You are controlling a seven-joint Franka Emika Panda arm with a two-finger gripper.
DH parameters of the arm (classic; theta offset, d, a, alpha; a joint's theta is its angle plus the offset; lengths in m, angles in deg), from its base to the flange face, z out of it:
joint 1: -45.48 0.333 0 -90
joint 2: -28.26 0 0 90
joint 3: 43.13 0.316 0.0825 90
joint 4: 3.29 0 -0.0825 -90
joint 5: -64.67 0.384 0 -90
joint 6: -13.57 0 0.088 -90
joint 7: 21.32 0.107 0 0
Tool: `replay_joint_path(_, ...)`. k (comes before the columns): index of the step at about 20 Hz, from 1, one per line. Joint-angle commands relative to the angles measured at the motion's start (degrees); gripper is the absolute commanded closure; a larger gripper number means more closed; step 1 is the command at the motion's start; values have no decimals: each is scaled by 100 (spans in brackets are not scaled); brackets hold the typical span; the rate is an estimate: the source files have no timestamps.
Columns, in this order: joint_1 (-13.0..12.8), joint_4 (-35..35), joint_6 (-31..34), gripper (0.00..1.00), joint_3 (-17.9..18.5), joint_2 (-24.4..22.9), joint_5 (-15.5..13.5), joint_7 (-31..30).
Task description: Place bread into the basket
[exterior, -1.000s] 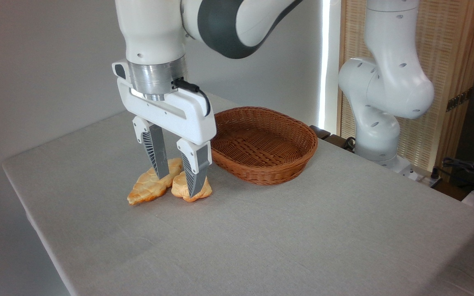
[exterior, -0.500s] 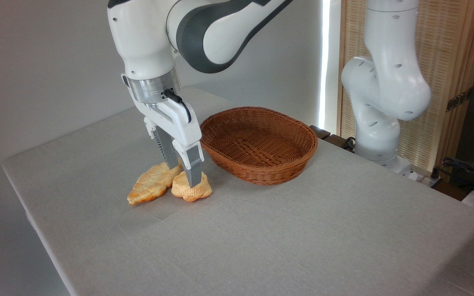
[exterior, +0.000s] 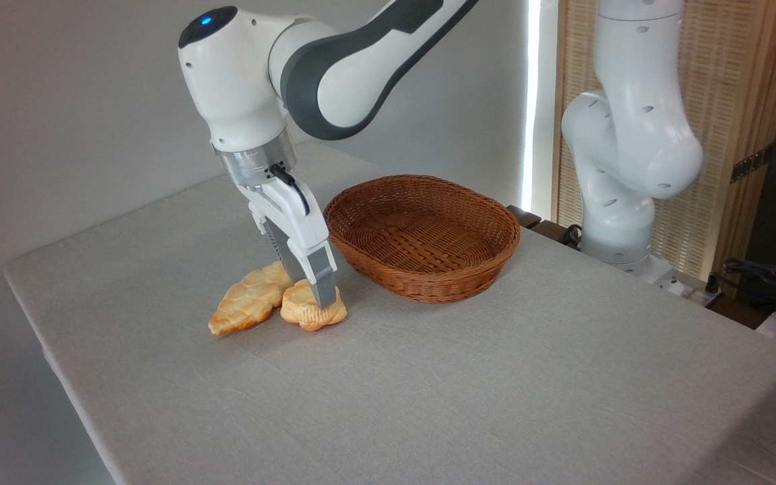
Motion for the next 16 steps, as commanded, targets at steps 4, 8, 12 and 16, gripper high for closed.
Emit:
replay_joint_path(4, -118, -12, -306, 0, 46, 289, -12, 142)
replay_joint_path(8, -127, -12, -315, 0, 46, 306, -12, 142)
replay_joint_path(12, -127, -12, -315, 0, 46, 359, -12, 133)
replay_joint_path(16, -127, -12, -297, 14, 46, 359, 5, 142)
